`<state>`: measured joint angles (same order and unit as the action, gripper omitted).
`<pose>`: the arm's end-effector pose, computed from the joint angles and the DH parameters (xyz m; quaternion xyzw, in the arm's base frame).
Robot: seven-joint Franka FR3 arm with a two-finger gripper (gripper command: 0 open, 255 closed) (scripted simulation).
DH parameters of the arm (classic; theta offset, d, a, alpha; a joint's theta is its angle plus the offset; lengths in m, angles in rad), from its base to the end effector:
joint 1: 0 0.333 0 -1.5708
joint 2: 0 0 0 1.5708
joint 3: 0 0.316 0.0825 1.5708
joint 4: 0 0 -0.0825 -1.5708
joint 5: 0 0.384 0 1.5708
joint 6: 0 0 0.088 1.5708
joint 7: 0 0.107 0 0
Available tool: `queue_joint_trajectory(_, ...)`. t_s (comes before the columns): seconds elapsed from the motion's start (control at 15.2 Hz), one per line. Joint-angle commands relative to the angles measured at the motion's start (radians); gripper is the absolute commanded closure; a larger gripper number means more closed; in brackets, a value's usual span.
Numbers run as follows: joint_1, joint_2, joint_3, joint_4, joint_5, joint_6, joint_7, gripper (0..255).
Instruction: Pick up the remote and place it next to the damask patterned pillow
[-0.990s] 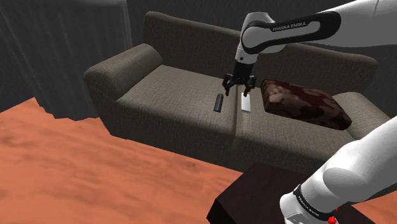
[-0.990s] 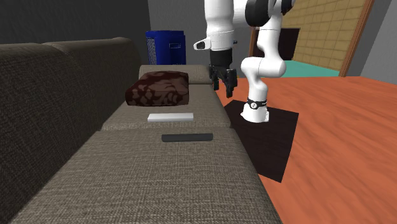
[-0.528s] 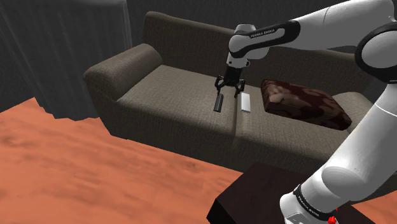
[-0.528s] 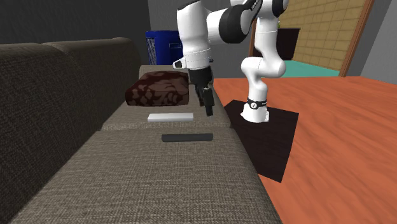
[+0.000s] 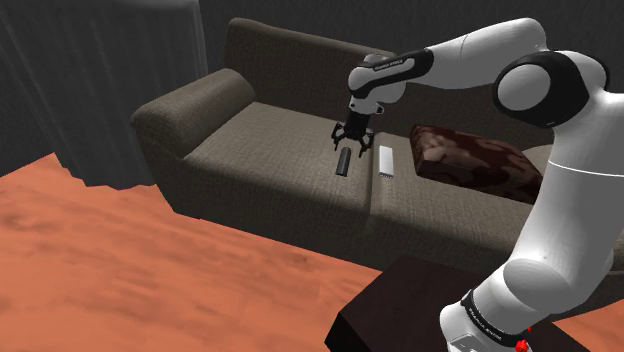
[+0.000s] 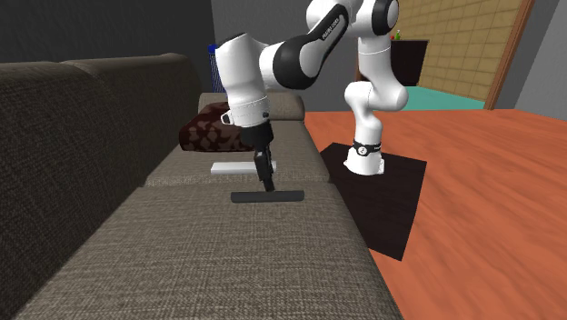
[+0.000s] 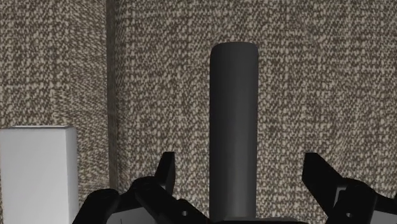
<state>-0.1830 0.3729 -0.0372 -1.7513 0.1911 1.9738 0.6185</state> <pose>0.6213 -0.1248 0.3476 -0.8896 0.4438 0.0884 0.0616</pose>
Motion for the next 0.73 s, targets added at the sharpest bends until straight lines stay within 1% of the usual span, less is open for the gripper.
queue_joint_trajectory(0.0, 0.001, 0.018, 0.001, -0.001, 0.005, 0.019, 0.003, 0)
queue_joint_trajectory(0.33, 0.006, 0.041, 0.006, -0.044, 0.012, 0.086, -0.001, 0)
queue_joint_trajectory(0.66, 0.006, 0.041, 0.006, -0.044, 0.012, 0.086, -0.001, 0)
